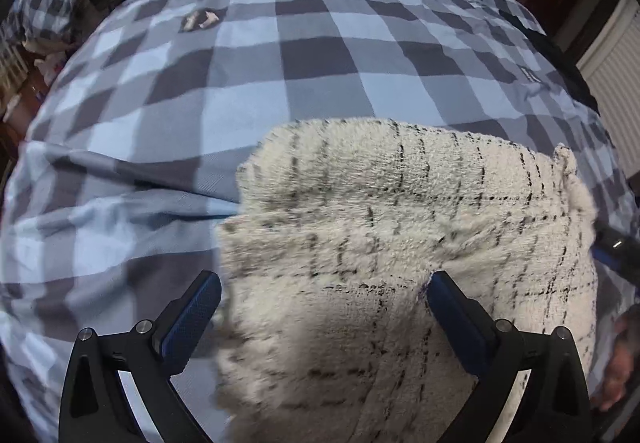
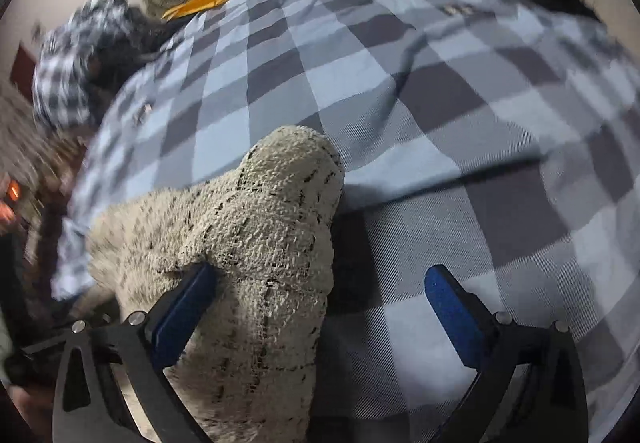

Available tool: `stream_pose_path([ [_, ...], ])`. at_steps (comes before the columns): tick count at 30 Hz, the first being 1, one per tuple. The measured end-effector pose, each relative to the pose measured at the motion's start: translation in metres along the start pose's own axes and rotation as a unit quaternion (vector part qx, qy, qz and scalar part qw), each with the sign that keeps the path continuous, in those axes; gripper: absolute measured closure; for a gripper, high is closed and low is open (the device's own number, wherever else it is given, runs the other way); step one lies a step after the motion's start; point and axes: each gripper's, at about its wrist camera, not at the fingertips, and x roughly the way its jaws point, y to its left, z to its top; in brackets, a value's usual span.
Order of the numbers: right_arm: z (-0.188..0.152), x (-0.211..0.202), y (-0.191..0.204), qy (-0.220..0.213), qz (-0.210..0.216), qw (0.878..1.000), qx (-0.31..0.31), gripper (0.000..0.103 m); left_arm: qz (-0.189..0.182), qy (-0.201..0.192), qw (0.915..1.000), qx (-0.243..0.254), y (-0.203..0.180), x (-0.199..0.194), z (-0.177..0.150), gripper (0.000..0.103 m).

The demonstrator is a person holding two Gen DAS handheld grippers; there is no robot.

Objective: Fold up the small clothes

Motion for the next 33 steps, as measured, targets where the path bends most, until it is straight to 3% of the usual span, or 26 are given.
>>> stream_pose_path([
  [3, -0.003, -0.026, -0.010, 0.010, 0.040, 0.998, 0.043, 0.001, 0.021, -0.015, 0.9993, 0.026, -0.002, -0.030, -0.006, 0.000],
  [7, -0.026, -0.053, -0.002, 0.042, 0.092, 0.995, 0.026, 0.001, -0.008, -0.034, 0.9979, 0.055, -0.003, -0.062, -0.014, 0.000],
  [9, -0.040, -0.054, 0.008, 0.063, 0.103, 0.993, 0.006, 0.001, -0.013, -0.012, 0.9982, 0.057, -0.001, -0.056, -0.018, 0.000],
  [13, -0.061, -0.034, 0.020, 0.099, 0.102, 0.990, -0.002, 0.001, 0.016, 0.049, 0.9974, 0.051, 0.007, -0.018, -0.024, 0.000],
  [18, -0.080, 0.026, 0.041, 0.169, 0.076, 0.982, -0.031, 0.001, -0.039, 0.085, 0.9953, -0.027, 0.033, 0.012, -0.025, 0.000],
  [21, -0.081, 0.041, 0.050, 0.189, 0.095, 0.977, -0.030, 0.001, -0.081, 0.103, 0.9885, -0.075, 0.049, 0.011, -0.026, 0.000],
  [23, -0.079, 0.031, 0.051, 0.181, 0.100, 0.978, -0.028, 0.001, -0.075, 0.084, 0.9910, -0.072, 0.049, -0.005, -0.025, 0.000],
  [26, -0.078, 0.005, 0.054, 0.154, 0.097, 0.982, -0.043, 0.001, -0.037, 0.039, 0.9981, -0.028, 0.038, -0.034, -0.022, 0.000],
  [29, -0.077, -0.022, 0.057, 0.135, 0.100, 0.984, -0.062, 0.001, -0.009, 0.009, 0.9999, 0.011, 0.023, -0.051, -0.024, 0.000],
  [33, -0.079, -0.033, 0.055, 0.130, 0.093, 0.983, -0.089, 0.001, 0.006, 0.011, 0.9991, 0.040, 0.012, -0.053, -0.027, 0.000],
])
